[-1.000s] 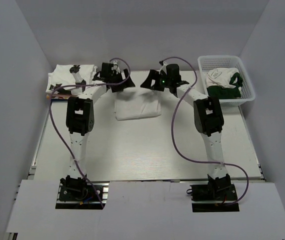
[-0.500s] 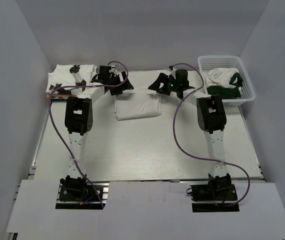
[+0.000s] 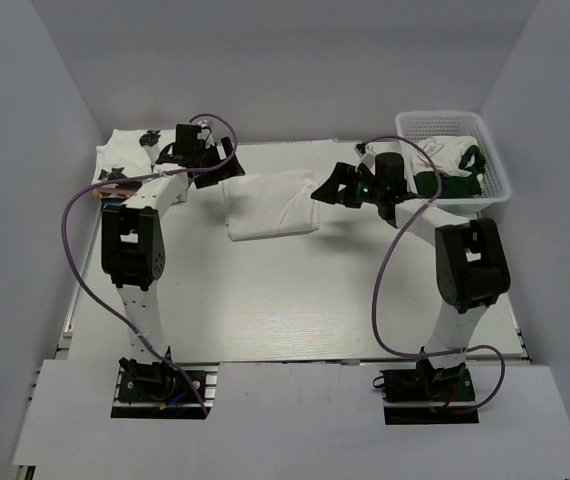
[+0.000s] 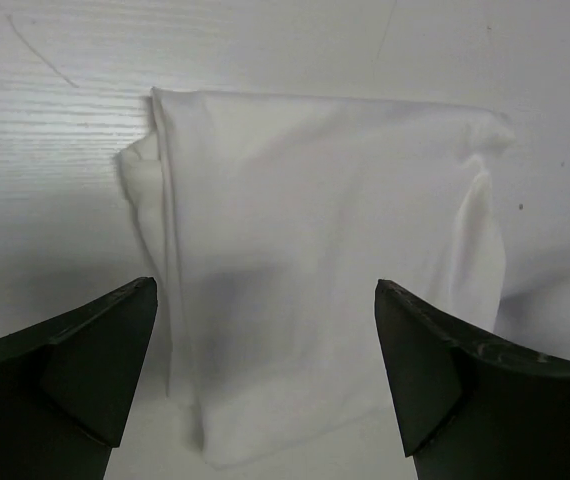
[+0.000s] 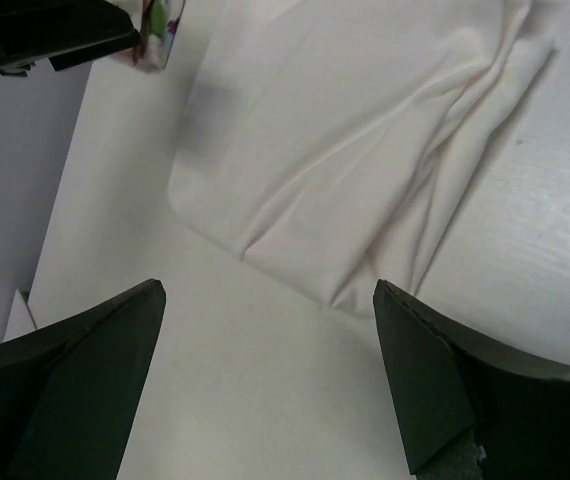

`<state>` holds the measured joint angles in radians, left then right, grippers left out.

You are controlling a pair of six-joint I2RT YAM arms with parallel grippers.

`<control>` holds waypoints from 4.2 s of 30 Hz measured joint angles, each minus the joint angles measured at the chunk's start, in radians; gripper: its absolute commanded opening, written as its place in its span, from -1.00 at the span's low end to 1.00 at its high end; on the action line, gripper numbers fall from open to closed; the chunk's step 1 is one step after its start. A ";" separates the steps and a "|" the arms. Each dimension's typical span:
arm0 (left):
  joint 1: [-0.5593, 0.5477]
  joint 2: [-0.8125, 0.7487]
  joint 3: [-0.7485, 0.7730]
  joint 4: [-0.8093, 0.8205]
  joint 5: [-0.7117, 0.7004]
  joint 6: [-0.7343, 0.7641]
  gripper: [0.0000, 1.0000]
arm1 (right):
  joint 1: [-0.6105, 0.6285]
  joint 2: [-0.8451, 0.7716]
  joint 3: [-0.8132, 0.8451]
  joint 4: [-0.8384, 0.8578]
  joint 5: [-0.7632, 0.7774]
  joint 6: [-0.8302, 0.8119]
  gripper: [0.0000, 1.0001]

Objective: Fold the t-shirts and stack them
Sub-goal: Smooth out wrinkles on the folded tshirt, then put the neatly folded tshirt into the corner of the board with the left arm

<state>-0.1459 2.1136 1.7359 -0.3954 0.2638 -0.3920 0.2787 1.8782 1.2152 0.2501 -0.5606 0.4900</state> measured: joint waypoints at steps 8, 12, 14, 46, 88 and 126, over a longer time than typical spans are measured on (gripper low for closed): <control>-0.003 -0.092 -0.191 -0.005 -0.044 0.010 0.99 | 0.041 -0.171 -0.186 -0.024 -0.004 -0.039 0.81; -0.003 -0.031 -0.199 -0.026 -0.047 0.016 0.99 | 0.057 -0.239 -0.212 -0.057 0.001 -0.066 0.81; -0.006 0.014 -0.177 -0.036 -0.045 0.029 0.99 | 0.068 -0.277 -0.212 -0.089 0.003 -0.092 0.81; -0.154 0.180 0.192 -0.228 -0.509 0.362 -1.00 | 0.089 -0.467 -0.364 -0.135 0.253 -0.208 0.81; 0.027 -0.105 0.277 0.064 -0.830 0.960 -1.00 | 0.087 -0.483 -0.430 -0.091 0.492 -0.240 0.81; 0.328 0.225 0.296 0.360 -0.713 0.951 1.00 | 0.088 -0.266 -0.222 -0.270 0.464 -0.226 0.81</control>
<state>0.1825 2.3383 2.0315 -0.0349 -0.4496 0.5591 0.3668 1.6119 0.9932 -0.0204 -0.0967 0.2642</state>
